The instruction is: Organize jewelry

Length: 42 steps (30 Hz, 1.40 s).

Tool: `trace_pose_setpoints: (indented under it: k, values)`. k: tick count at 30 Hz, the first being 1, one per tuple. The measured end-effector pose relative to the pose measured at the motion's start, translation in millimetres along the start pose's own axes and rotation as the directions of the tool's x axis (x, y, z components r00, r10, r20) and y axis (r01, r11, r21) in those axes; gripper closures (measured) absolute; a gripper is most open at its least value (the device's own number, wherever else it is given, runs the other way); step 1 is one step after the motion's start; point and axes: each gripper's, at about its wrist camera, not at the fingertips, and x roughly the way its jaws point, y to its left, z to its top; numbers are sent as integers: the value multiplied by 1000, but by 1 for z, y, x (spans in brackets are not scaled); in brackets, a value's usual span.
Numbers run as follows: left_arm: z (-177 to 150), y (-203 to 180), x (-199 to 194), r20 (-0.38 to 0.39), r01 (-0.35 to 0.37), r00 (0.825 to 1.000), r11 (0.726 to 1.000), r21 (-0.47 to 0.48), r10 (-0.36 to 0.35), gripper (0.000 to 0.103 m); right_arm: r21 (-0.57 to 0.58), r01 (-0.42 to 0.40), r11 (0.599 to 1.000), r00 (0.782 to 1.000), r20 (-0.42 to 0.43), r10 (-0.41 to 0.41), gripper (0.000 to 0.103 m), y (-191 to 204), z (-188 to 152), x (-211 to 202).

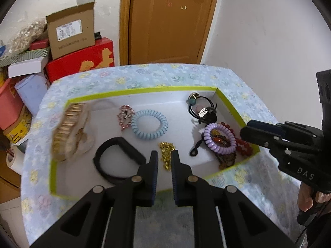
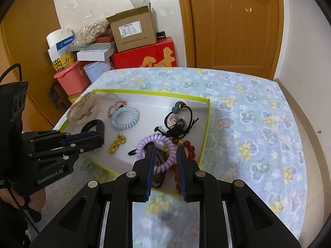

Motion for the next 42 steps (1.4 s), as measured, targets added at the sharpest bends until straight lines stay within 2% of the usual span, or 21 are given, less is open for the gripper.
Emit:
trace_pose_setpoints:
  k: [5, 10, 21, 24, 26, 34, 42]
  values:
    - [-16, -1, -31, 31, -19, 999, 1000, -14, 20, 89, 3, -3, 1000, 1000, 23, 2, 78, 6, -13, -28]
    - [-38, -2, -63, 65, -44, 997, 998, -35, 46, 80, -2, 2, 1000, 999, 40, -2, 74, 17, -33, -58]
    - [-89, -14, -111, 88, -102, 990, 993, -58, 107, 79, -26, 14, 1000, 999, 47, -12, 73, 48, -80, -103]
    - [-101, -19, -122, 90, -113, 989, 992, -54, 118, 79, -31, 23, 999, 999, 46, -22, 68, 53, -91, -111]
    - [-105, -21, -127, 86, -113, 989, 992, -50, 117, 79, -33, 28, 999, 999, 45, -26, 65, 56, -98, -116]
    - [-122, -26, -132, 63, -122, 990, 990, -66, 127, 79, -30, 41, 999, 999, 27, -40, 64, 63, -117, -122]
    - [-127, -25, -128, 51, -135, 989, 988, -75, 139, 79, -32, 50, 998, 999, 16, -49, 64, 62, -121, -119]
